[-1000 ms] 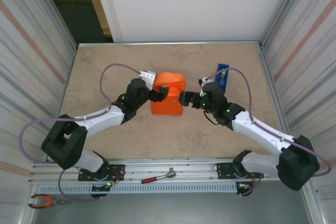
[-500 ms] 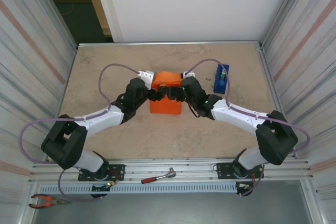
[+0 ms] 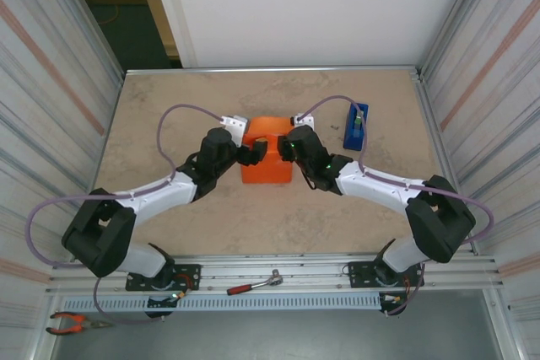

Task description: Wrap the gift box in paper

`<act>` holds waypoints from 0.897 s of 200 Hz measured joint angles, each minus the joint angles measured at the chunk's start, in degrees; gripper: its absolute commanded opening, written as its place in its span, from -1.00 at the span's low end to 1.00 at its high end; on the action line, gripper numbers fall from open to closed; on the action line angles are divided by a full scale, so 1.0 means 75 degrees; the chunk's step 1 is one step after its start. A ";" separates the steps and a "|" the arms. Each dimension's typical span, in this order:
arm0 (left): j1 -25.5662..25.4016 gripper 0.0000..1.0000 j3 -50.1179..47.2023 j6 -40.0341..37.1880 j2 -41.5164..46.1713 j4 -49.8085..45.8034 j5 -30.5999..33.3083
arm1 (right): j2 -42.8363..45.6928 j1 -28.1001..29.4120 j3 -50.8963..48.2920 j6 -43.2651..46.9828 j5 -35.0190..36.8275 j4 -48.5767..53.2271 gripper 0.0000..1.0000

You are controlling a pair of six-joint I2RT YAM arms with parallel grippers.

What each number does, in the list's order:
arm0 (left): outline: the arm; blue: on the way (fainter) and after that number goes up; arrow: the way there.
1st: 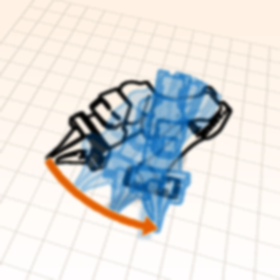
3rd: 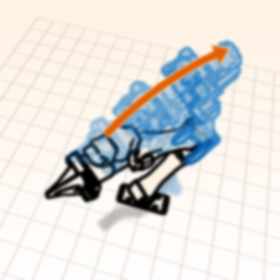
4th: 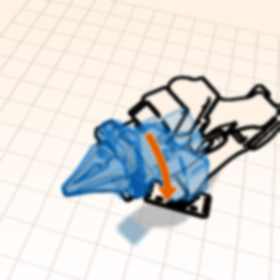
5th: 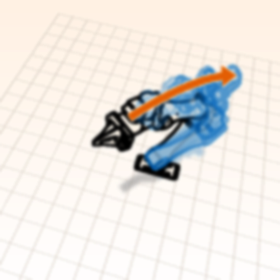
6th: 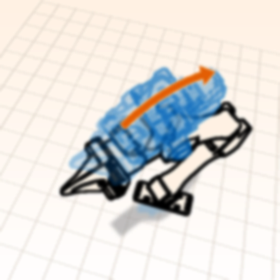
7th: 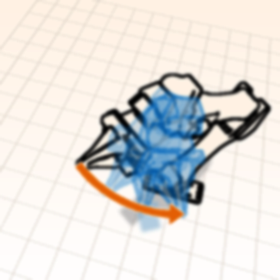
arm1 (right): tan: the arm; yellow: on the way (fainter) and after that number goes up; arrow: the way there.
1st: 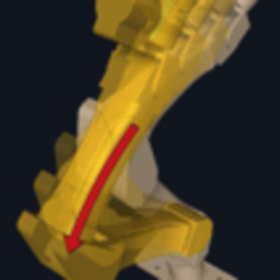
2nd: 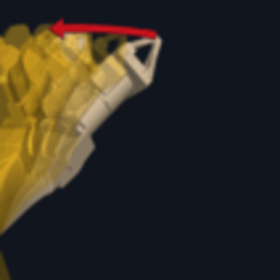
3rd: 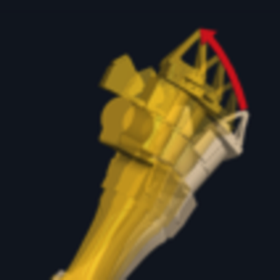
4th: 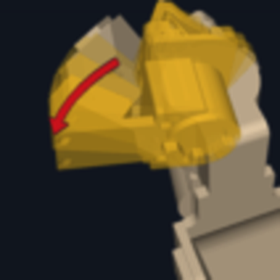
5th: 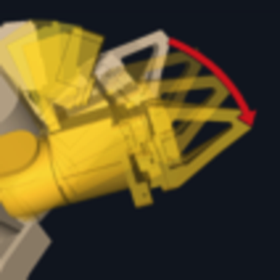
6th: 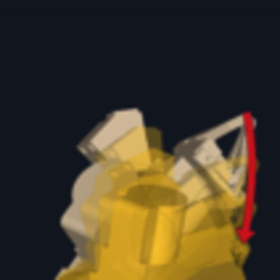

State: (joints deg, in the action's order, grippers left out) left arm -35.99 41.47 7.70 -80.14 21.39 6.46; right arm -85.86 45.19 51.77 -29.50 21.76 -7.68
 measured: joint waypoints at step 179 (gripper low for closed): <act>-0.0035 0.89 -0.0848 0.1475 0.1393 0.0280 -0.0460 | -0.0041 -0.0020 0.0041 -0.0047 0.0128 0.0023 -0.59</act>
State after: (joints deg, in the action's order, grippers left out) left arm -36.25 35.11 18.76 -69.69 23.49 3.01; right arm -86.17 45.04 52.07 -29.85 22.72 -7.51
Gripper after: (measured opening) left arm 0.950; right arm 0.202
